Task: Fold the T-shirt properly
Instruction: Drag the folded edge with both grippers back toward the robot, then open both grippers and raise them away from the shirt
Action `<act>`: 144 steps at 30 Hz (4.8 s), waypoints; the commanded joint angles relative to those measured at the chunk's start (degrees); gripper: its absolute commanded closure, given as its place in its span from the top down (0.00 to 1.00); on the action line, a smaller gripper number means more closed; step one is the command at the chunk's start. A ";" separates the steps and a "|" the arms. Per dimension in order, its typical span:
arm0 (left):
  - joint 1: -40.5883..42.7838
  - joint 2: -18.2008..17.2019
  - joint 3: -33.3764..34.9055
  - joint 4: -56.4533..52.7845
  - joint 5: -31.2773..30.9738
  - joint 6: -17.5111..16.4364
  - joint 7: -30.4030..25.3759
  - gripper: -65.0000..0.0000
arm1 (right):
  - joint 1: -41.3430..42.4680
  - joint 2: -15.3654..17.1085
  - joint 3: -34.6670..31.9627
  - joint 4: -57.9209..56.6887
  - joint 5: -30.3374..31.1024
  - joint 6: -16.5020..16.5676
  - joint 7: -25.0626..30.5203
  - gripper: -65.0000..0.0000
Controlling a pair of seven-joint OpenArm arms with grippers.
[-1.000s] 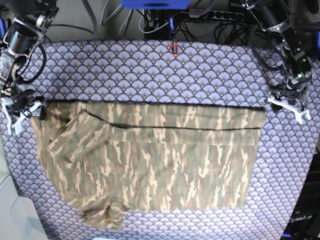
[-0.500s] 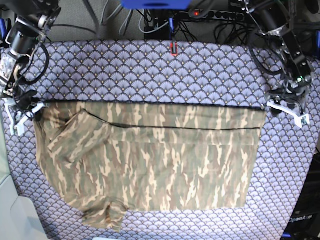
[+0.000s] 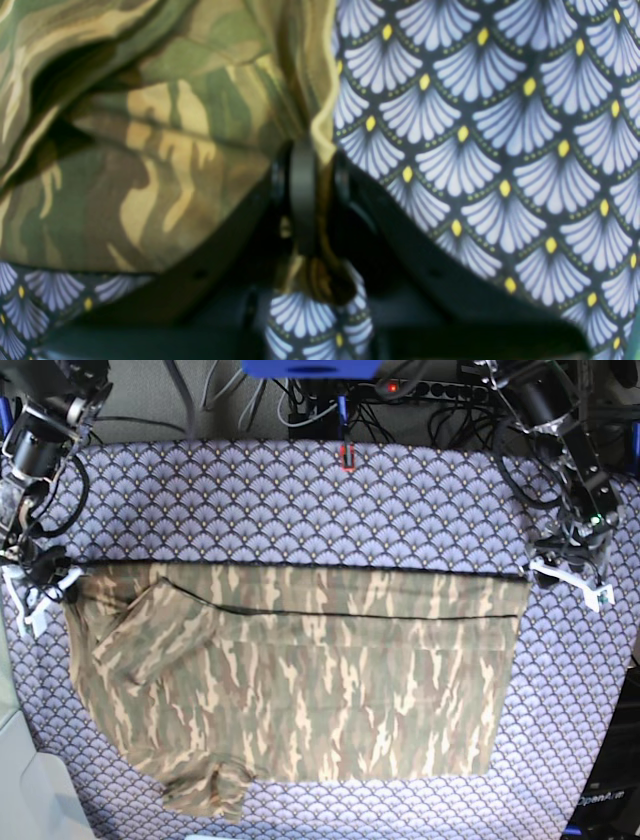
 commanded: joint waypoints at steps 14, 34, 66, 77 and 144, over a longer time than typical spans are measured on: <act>-1.00 -0.66 -0.05 0.90 -0.42 -0.13 -1.02 0.60 | -5.52 -3.83 -0.03 19.28 -1.32 -0.53 0.04 0.00; -3.20 1.18 3.47 -2.09 -0.51 -0.13 -1.10 0.60 | -6.67 -4.53 -0.03 19.63 -1.32 -0.53 0.04 0.00; -4.17 2.15 3.38 -6.84 -6.40 -0.13 -6.55 0.59 | -8.43 -4.53 -0.03 19.72 -1.32 -0.53 0.13 0.00; -3.82 2.33 3.29 -7.28 -6.40 -0.13 -6.20 0.57 | -8.43 -4.53 -0.12 19.72 -1.32 -0.53 0.13 0.00; 22.73 2.33 -2.51 20.86 -15.36 -0.13 5.40 0.26 | -33.04 -11.92 10.52 29.39 -1.32 -0.53 10.41 0.02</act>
